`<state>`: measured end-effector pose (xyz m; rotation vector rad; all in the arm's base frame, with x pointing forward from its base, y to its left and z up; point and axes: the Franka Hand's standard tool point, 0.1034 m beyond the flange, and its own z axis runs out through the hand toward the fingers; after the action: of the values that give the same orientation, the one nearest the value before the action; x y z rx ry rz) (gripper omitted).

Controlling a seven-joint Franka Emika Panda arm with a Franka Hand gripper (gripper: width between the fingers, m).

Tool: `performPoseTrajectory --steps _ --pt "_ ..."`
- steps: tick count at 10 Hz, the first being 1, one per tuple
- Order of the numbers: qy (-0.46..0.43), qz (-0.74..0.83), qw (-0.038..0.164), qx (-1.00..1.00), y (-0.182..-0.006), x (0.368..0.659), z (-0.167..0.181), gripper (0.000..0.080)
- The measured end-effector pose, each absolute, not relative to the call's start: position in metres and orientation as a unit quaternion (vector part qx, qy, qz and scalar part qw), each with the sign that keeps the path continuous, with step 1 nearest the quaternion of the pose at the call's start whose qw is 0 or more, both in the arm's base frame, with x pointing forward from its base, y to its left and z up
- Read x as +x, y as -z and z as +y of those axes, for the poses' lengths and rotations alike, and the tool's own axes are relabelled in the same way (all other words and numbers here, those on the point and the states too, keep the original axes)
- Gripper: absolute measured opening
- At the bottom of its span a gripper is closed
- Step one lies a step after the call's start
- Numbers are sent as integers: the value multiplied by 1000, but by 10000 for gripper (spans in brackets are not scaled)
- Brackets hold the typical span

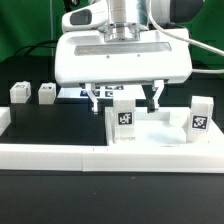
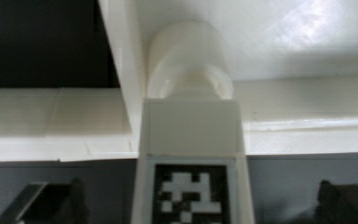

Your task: Assemble square table

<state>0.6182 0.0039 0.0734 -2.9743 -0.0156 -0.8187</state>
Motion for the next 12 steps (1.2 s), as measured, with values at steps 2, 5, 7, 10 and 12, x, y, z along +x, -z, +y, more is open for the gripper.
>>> performPoseTrajectory --steps 2,5,7,10,12 --pt "246 -4 38 -969 -105 635 -2 649" --pt "125 15 91 -988 -106 642 14 649" --pt "60 15 107 -992 -103 644 15 649" --pt "22 15 117 -993 -101 644 16 649" --pt "20 19 113 -993 -101 644 20 649"
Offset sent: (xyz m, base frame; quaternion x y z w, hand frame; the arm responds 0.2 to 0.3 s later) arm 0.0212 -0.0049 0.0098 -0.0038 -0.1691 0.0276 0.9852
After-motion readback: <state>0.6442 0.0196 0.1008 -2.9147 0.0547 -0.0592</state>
